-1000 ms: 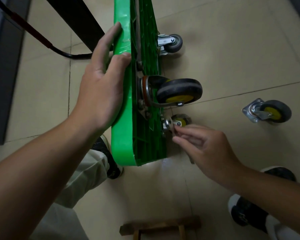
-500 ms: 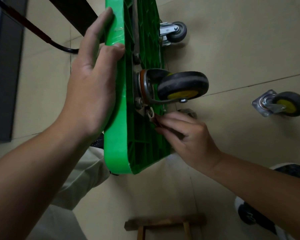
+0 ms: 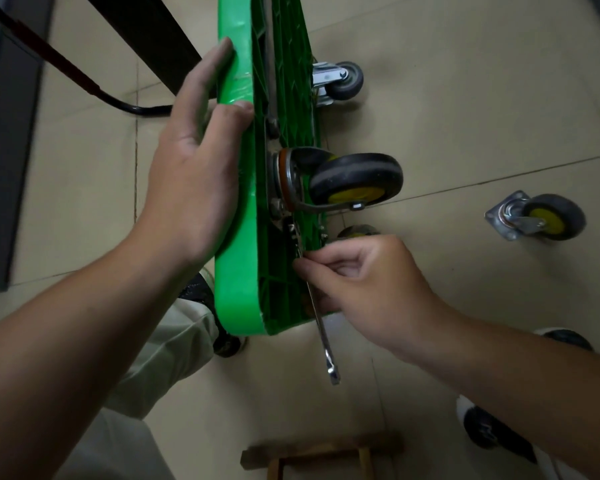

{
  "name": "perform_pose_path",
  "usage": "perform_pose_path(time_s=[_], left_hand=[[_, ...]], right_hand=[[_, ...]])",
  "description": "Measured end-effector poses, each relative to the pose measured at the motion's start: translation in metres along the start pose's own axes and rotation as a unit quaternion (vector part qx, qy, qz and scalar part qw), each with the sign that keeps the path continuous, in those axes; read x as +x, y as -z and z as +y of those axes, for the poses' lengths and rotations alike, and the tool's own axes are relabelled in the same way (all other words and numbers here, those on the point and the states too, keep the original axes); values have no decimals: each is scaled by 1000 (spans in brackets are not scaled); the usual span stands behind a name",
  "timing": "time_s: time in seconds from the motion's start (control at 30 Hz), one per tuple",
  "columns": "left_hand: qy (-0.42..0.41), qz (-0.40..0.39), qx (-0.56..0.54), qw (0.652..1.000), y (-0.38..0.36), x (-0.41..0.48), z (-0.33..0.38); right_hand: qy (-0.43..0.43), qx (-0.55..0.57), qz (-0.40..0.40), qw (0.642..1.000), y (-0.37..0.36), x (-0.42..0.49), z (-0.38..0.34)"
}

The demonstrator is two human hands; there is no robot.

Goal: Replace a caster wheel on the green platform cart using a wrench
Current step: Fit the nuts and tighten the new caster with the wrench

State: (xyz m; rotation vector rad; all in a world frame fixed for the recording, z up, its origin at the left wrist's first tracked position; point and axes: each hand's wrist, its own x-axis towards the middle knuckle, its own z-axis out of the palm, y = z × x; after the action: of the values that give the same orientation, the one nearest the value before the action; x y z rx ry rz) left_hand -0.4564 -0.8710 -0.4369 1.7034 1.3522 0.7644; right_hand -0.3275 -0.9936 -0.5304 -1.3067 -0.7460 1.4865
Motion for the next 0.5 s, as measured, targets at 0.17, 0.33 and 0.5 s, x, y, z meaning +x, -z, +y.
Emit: perform_pose_path(time_s=[0.17,0.33,0.5], left_hand=[[-18,-7,9,1000,0,2,-6],[-16,-6,-1,1000,0,2,-7],[-20,-9,-5,1000,0,0,-6]], right_hand=[[-172,96,-23,980,-6,0,-39],[-232,123,-10,965,-16,2,-57],[-207,103,-13,973,-12,0,-52]])
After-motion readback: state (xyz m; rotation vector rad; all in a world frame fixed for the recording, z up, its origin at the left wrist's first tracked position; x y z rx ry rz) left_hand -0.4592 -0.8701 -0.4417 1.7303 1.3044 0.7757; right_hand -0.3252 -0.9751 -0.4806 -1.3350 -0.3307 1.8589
